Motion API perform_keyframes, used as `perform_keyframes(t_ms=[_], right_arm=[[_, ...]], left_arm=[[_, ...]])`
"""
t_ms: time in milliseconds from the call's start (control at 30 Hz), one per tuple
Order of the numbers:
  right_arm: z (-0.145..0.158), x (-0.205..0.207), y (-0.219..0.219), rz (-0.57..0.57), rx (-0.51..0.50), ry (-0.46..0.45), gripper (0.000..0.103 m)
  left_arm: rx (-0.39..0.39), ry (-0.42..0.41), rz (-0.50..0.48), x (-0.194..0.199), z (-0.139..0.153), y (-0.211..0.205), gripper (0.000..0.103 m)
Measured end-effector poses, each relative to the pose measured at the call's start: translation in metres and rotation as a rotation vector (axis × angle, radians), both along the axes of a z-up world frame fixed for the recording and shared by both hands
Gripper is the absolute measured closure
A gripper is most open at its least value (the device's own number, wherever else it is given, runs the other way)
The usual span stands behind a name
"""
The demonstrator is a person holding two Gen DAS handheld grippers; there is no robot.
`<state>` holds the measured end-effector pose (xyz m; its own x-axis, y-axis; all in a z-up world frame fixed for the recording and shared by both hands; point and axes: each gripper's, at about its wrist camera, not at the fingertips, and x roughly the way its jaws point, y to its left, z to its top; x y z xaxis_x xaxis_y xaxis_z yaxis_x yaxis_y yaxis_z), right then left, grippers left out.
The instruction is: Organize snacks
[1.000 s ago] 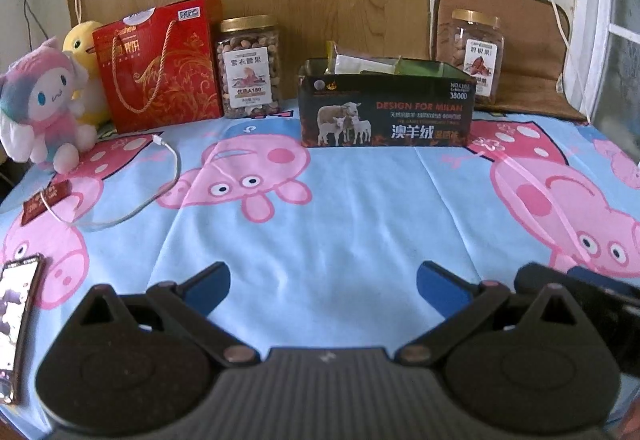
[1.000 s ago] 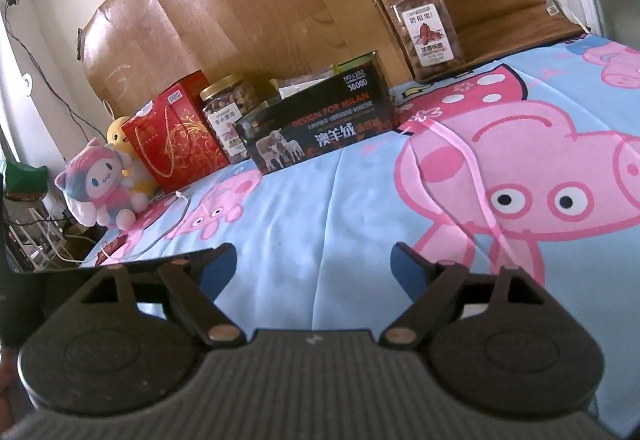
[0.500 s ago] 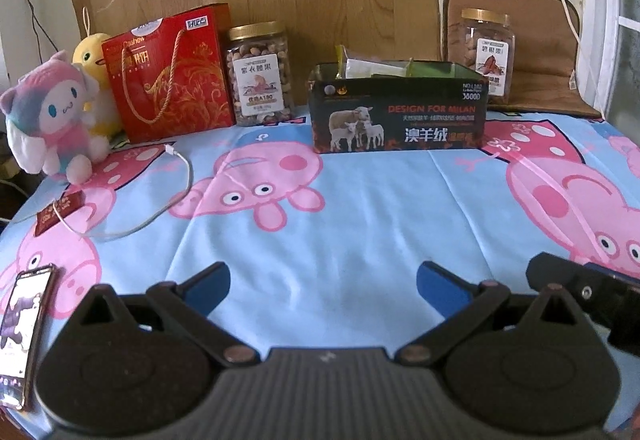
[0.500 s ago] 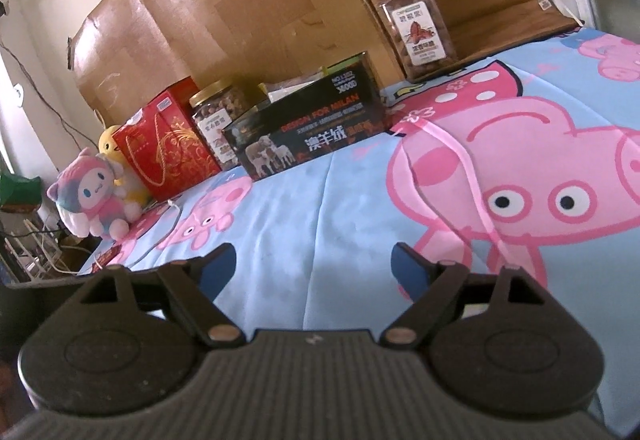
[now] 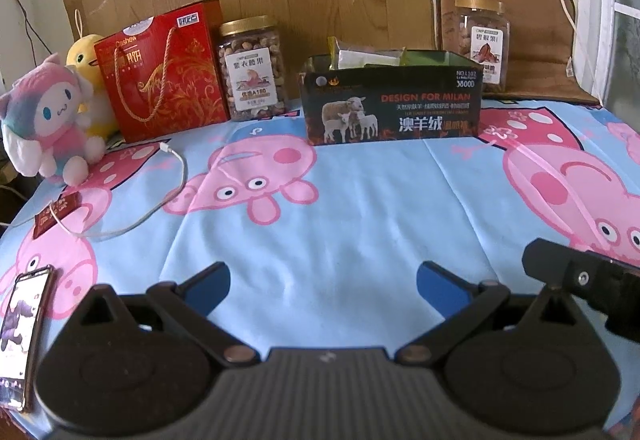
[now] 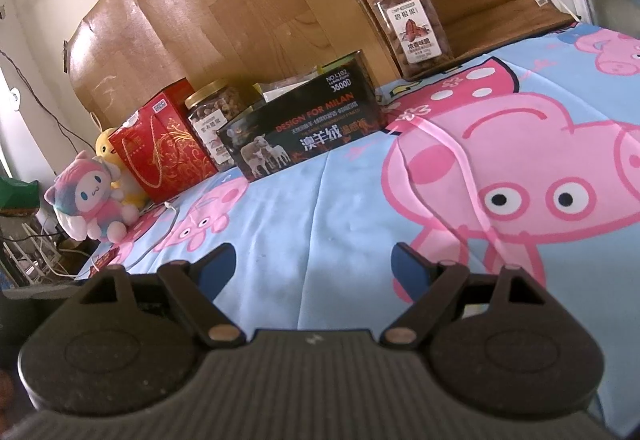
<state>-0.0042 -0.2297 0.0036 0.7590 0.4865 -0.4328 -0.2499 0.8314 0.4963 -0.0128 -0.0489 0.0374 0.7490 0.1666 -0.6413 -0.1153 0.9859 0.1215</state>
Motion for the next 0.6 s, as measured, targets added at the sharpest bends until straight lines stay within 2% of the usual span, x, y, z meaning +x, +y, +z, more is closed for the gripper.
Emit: perform_keyframes(t_ms=[600], right_arm=[[-0.0004,0.0000,0.0026,-0.001,-0.015,-0.006,0.016]], left_arm=[[-0.037,0.063,0.011,0.0033,-0.0070,0.0028,0.000]])
